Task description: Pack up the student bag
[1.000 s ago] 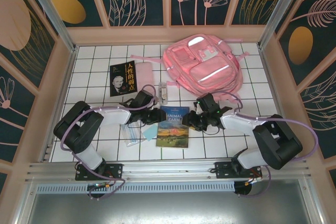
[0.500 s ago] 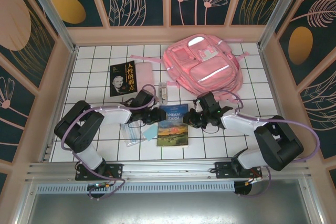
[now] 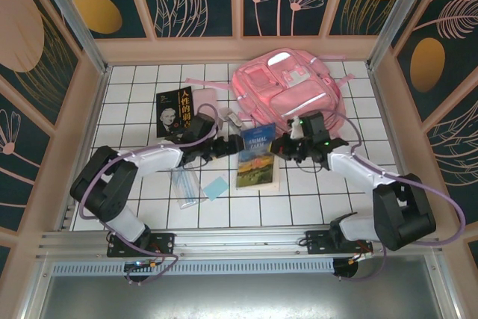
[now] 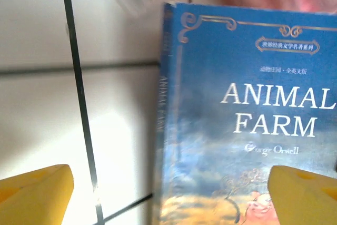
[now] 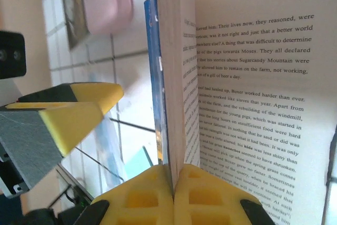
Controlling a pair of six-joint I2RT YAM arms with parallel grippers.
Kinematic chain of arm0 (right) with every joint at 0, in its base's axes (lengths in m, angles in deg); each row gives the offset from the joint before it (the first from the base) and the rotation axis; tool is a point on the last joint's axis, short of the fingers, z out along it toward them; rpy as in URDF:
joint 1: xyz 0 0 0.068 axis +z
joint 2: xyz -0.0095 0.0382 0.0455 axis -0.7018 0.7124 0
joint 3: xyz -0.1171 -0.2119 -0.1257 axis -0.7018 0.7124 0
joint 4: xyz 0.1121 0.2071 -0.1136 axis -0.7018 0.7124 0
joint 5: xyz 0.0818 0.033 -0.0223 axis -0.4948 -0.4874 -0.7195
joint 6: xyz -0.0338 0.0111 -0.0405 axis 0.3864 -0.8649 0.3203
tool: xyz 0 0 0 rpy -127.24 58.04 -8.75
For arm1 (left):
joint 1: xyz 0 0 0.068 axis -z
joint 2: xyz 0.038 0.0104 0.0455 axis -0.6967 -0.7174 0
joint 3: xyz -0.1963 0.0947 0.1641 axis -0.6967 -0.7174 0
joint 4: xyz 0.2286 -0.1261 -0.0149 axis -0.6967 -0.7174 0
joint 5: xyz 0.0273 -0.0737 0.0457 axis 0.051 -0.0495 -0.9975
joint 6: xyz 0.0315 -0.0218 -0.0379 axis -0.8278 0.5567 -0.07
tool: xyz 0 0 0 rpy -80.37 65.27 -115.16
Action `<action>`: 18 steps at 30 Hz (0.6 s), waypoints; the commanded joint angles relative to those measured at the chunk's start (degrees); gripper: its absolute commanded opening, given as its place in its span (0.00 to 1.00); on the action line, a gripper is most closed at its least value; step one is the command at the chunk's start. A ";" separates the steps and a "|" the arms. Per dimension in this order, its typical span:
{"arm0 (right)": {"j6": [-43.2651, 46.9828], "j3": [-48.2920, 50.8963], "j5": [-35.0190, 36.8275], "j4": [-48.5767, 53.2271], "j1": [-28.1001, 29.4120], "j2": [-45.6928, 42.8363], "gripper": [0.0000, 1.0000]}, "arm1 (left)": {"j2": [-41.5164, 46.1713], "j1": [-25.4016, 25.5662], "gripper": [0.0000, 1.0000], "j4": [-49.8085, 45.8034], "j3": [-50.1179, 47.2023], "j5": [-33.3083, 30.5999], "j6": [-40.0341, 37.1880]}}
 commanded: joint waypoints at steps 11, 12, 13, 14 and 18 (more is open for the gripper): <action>8.02 -13.66 -18.76 0.67 -9.73 -1.65 0.00 | -1.03 -3.11 0.99 24.79 4.87 12.64 3.18; 8.17 -14.02 -19.04 0.68 -10.07 -1.69 0.00 | -1.52 -3.08 0.99 25.14 5.14 13.41 3.40; 7.98 -14.12 -19.52 0.06 -10.29 -1.87 0.00 | -1.99 -3.08 0.98 25.15 5.44 14.00 3.51; 7.60 -13.96 -19.87 -0.79 -10.44 -2.00 0.00 | -2.24 -3.09 0.98 25.42 5.51 14.64 3.68; 4.64 -12.01 -20.59 -7.03 -10.52 -1.85 0.00 | -4.15 -3.08 0.90 34.11 3.92 20.16 9.97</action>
